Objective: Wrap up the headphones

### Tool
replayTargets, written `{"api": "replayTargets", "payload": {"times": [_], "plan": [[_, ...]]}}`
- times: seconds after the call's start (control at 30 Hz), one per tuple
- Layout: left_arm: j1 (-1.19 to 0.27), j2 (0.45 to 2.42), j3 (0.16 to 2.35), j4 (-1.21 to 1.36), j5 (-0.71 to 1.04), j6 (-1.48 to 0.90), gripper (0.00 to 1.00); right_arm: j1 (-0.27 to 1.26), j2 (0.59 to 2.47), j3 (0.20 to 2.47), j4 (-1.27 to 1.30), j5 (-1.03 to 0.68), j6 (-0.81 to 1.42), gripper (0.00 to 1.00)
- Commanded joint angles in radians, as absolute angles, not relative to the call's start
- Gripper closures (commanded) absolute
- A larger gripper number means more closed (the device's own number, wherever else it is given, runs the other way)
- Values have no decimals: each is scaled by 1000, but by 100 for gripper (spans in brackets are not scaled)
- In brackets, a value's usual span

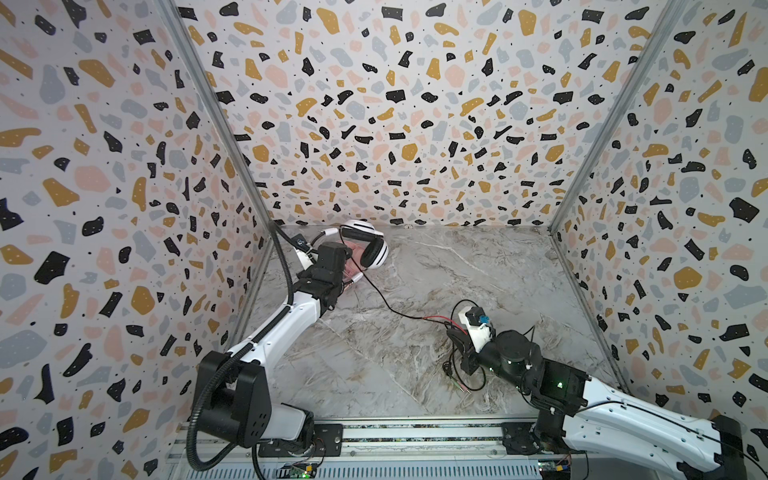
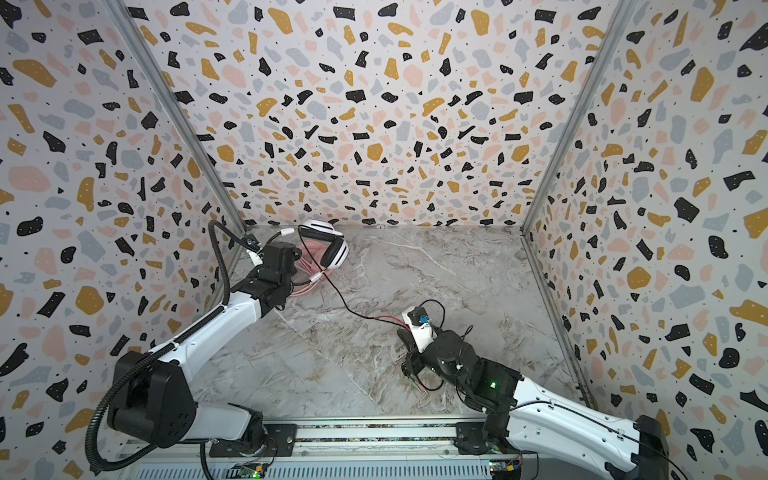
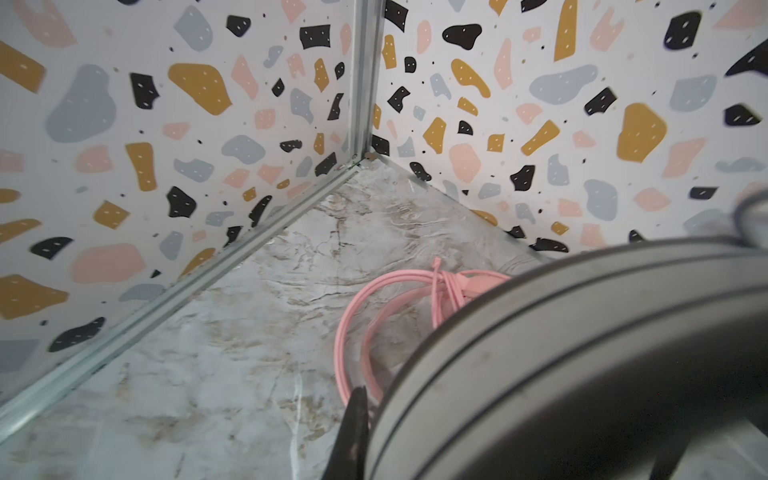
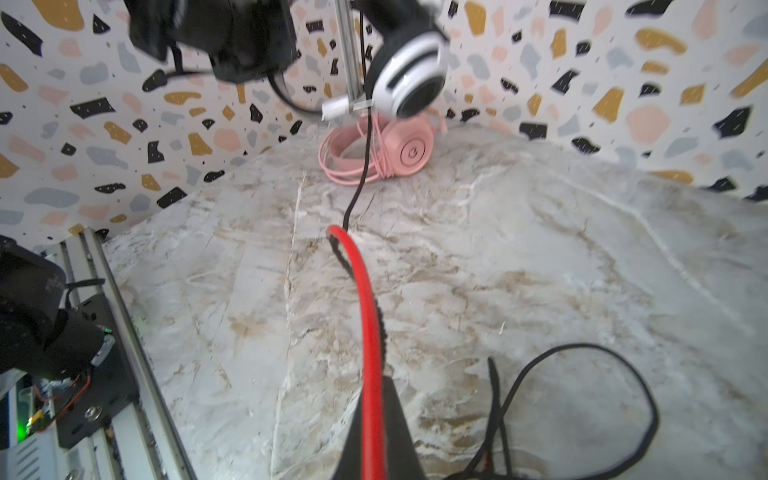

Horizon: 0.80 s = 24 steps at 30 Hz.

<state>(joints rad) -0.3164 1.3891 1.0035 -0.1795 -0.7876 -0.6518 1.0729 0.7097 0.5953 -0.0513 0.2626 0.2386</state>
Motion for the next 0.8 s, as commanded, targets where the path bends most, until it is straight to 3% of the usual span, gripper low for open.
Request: {"api": "replayTargets", "payload": {"times": [0.0, 0.33, 0.47, 0.77], "plan": [[-362, 1319, 989, -32, -935, -575, 100, 1069, 667, 689, -101, 390, 153, 100], [-536, 1293, 937, -12, -912, -371, 100, 981, 646, 870, -69, 409, 32, 100], [-624, 1294, 926, -6, -766, -294, 100, 942, 696, 919, -37, 396, -1, 100], [-853, 1326, 945, -225, -666, -214, 100, 822, 768, 980, 66, 337, -50, 100]]}}
